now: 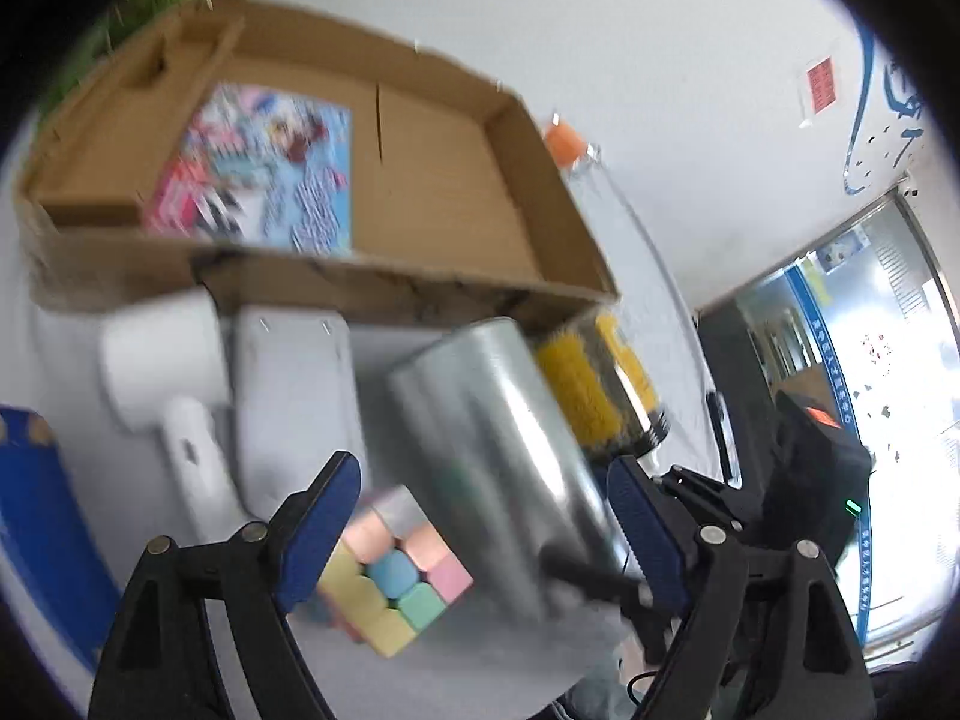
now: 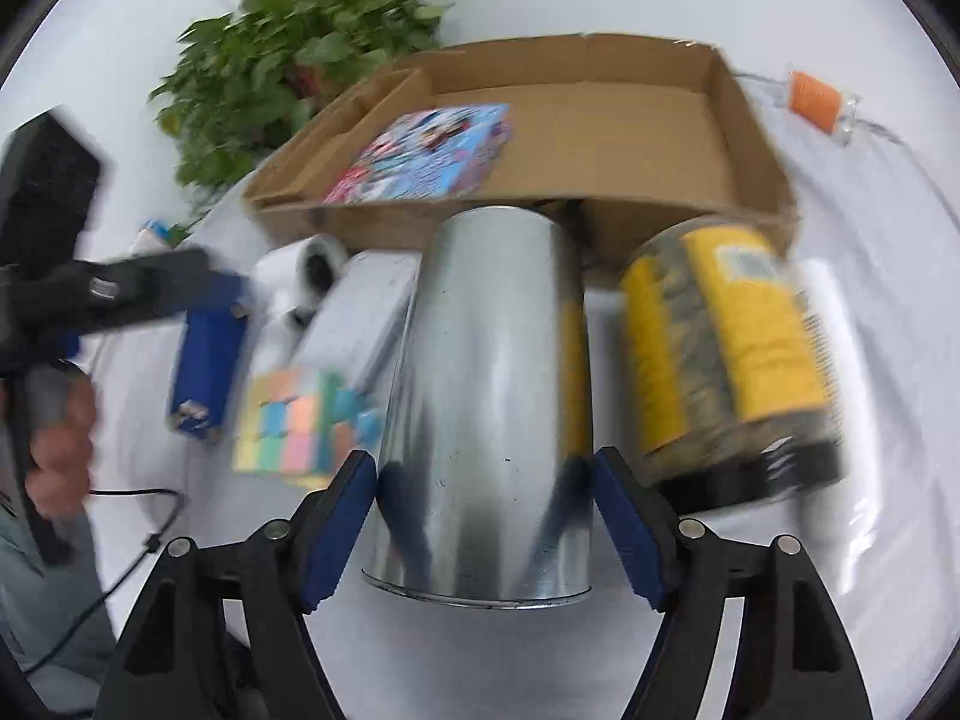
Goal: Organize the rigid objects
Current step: 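Grasp the silver can with the right gripper and place it in the box lid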
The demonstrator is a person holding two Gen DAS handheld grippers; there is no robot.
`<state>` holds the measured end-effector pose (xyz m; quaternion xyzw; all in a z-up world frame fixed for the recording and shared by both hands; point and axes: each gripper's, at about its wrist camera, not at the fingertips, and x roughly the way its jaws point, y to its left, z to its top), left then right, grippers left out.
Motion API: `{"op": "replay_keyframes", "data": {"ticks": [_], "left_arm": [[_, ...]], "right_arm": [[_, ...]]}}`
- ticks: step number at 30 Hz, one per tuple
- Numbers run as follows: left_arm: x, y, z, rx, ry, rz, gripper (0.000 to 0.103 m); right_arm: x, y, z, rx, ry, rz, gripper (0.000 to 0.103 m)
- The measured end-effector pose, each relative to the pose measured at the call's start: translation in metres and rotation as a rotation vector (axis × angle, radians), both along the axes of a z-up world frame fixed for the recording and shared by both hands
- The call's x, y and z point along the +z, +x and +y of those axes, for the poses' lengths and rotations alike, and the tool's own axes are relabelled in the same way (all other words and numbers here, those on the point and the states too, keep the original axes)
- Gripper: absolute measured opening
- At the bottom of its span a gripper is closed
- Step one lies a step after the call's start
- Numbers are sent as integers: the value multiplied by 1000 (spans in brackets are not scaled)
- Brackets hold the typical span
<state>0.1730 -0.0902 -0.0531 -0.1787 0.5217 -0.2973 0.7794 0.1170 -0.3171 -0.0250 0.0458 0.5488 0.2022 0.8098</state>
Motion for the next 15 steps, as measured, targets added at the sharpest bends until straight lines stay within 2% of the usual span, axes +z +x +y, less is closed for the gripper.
{"op": "replay_keyframes", "data": {"ticks": [2,4,8,12,14,15], "left_arm": [[-15,2,-14,-20,15,41,84],[-29,9,-22,-17,32,92,84],[-47,20,-34,-19,64,139,85],[-34,15,-34,-30,56,94,84],[-8,13,-31,-29,35,30,84],[12,12,-30,-23,26,-29,84]], "right_arm": [[-4,-3,15,66,73,47,76],[-10,0,18,81,127,81,82],[-32,22,13,12,245,173,87],[-13,14,19,13,180,108,86],[9,12,21,12,176,52,86],[21,12,23,9,179,15,86]]}}
